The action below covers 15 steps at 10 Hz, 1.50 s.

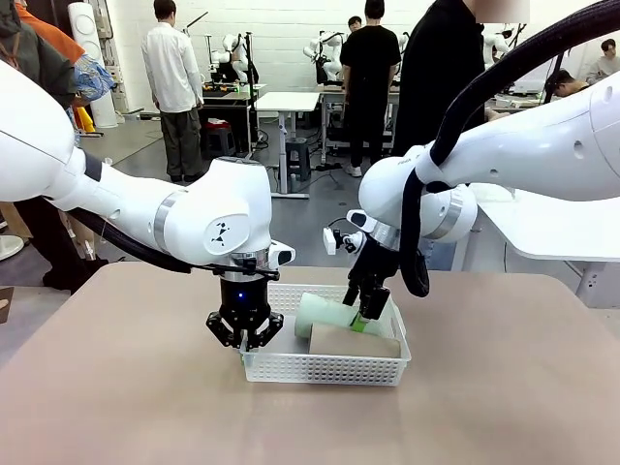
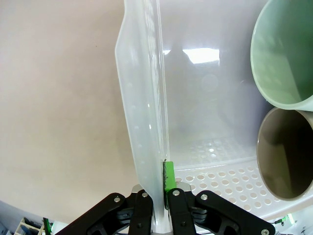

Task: Clean and organize the cups into the basket.
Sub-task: Pick up the Reusable plastic cup from the right side of the table and stack it inside the Organizing basket in the center of the table.

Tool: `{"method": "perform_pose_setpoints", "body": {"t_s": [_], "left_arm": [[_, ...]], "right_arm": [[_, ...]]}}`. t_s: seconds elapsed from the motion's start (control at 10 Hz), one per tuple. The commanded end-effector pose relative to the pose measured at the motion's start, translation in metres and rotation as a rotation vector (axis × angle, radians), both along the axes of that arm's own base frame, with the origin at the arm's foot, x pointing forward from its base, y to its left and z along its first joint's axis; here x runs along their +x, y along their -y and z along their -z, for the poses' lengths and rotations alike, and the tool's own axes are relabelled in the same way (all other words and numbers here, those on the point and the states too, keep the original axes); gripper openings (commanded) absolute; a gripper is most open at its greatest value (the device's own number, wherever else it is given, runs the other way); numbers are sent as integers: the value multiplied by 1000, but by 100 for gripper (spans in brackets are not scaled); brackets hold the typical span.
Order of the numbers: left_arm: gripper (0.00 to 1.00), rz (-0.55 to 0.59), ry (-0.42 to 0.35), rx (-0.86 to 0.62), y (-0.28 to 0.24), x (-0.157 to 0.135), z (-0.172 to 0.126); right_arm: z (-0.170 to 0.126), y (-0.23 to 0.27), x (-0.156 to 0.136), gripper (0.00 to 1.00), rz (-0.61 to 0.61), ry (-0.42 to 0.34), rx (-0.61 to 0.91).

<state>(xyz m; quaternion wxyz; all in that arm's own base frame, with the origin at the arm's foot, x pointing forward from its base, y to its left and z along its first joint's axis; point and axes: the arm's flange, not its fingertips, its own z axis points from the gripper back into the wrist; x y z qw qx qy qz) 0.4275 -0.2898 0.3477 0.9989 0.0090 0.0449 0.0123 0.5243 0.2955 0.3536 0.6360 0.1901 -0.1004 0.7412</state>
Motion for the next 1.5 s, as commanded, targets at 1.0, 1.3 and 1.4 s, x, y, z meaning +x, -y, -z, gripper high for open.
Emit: {"method": "perform_pose_setpoints", "body": {"t_s": [1.0, 1.3, 1.4], "left_arm": [[0, 1, 1, 4, -1, -2, 1], [0, 1, 1, 4, -1, -2, 1], [0, 1, 1, 4, -1, -2, 1]], "right_arm": [[-34, 369, -151, 100, 148, 130, 1048], [5, 385, -133, 100, 281, 88, 1005], [20, 386, -119, 100, 311, 41, 995]]}}
